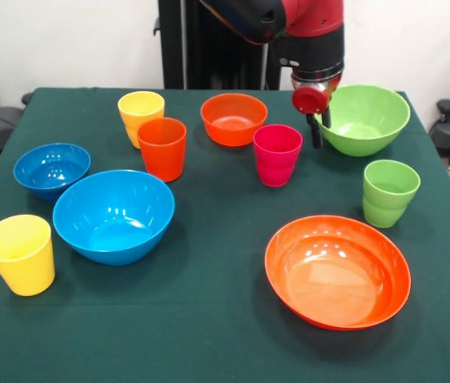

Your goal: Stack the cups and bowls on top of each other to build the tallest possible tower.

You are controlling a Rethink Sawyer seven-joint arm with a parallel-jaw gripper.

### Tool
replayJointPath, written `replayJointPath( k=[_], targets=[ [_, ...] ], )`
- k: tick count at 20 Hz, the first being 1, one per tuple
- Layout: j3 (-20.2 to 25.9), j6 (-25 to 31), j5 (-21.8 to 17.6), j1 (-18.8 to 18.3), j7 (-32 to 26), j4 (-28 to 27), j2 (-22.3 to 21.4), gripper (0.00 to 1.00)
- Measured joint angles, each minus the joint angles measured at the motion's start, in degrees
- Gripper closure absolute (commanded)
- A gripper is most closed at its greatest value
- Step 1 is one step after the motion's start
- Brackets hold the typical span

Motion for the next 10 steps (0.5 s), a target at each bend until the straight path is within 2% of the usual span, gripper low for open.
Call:
replayJointPath(
  k=[10],
  targets=[
    [-0.04,-0.45,-0.11,0.11,0.0,0.0,-0.68,0.0]
  ],
)
